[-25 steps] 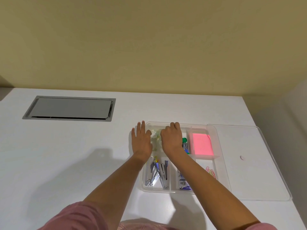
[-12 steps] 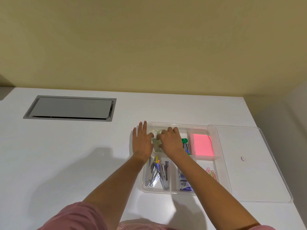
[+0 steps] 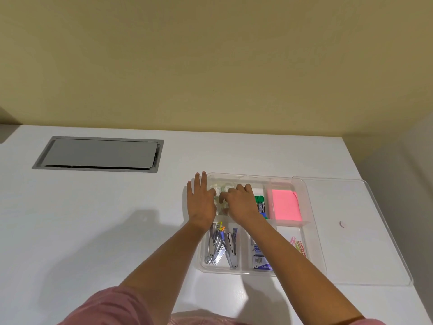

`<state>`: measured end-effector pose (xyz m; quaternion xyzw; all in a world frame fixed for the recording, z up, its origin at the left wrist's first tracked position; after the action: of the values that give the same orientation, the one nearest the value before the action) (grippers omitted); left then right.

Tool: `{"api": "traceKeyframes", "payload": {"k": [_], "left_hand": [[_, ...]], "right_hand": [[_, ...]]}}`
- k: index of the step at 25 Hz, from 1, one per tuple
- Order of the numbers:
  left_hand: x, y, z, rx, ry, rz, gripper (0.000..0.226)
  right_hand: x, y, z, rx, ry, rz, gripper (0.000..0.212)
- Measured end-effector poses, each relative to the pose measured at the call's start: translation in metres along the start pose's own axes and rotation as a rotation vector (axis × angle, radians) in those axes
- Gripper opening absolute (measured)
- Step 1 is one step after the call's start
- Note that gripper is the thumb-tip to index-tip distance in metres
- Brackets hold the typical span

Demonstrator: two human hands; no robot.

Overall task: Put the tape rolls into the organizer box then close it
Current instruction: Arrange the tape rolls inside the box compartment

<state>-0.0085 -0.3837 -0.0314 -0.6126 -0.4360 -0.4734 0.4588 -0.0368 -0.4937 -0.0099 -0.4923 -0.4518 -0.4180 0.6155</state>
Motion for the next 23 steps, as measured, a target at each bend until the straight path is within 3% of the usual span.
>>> {"api": "traceKeyframes", "payload": {"k": [4,10,23], "left_hand": [[0.003,0.0,-0.003,-0.026,-0.007,-0.026,0.024],[0.002,0.006,-0.005,-0.02,0.037,0.01,0.031],[-0.002,0.004,0.002,-0.005,0.159,0.011,0.039]], "right_hand": [[0.006,0.01,-0.014,-0.081,0.043,-0.109,0.033],[0.004,0.024,-0.017,0.062,-0.102,-0.021,0.035],[0.0,0.031,-0.017,0.059,-0.183,-0.015,0.029]]}}
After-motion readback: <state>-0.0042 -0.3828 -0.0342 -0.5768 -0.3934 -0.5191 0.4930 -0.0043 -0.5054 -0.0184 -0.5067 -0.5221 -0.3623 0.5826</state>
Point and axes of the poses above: each hand's wrist, its own y-axis towards the middle knuckle, its own x-axis out of the back of the hand, z = x × y, the point moved 1 cm from there along y, towards the middle knuckle, and after that the axes turned 7 degrees about x, right-handed, at the moved point
